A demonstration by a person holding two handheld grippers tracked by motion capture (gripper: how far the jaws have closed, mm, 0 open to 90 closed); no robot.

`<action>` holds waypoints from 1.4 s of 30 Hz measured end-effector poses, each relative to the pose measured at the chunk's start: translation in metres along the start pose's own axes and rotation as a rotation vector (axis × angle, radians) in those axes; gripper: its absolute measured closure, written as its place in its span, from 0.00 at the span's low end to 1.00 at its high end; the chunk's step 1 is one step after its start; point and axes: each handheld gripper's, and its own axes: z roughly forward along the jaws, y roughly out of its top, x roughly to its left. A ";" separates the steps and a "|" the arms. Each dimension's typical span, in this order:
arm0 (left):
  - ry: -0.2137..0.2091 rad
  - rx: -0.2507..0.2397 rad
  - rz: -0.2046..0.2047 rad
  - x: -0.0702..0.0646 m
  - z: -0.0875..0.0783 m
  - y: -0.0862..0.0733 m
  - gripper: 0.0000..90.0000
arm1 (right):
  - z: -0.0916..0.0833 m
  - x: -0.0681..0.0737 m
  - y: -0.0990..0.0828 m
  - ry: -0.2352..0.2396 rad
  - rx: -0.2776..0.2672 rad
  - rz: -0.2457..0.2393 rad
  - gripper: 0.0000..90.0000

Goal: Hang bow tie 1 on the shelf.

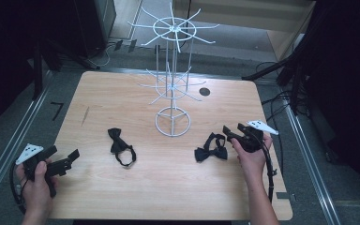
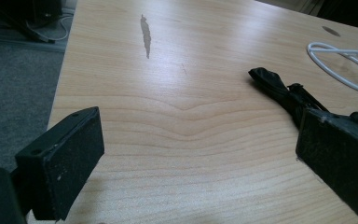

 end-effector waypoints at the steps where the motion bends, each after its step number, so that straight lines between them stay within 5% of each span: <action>1: 0.000 -0.001 0.001 0.000 0.000 0.000 0.01 | 0.002 0.001 -0.002 0.006 0.006 0.002 0.33; 8: 0.003 0.011 0.010 -0.001 0.001 0.001 0.02 | 0.012 0.009 -0.012 0.028 0.052 -0.004 0.32; 16: 0.048 0.026 0.021 -0.005 0.004 0.001 0.02 | 0.014 0.010 -0.022 -0.001 0.118 0.042 0.33; 23: 0.076 -0.011 0.064 -0.010 0.003 0.000 0.02 | 0.019 0.019 -0.030 -0.056 0.191 0.001 0.36; 29: 0.070 -0.014 0.050 -0.009 0.003 0.000 0.02 | 0.019 0.017 -0.035 -0.065 0.207 0.022 0.48; 33: 0.067 -0.001 0.042 -0.009 0.003 0.000 0.02 | 0.018 0.014 -0.036 -0.071 0.201 0.003 0.67; 42: 0.049 0.012 0.066 -0.011 0.004 0.000 0.02 | 0.018 0.015 -0.036 -0.060 0.199 -0.011 0.94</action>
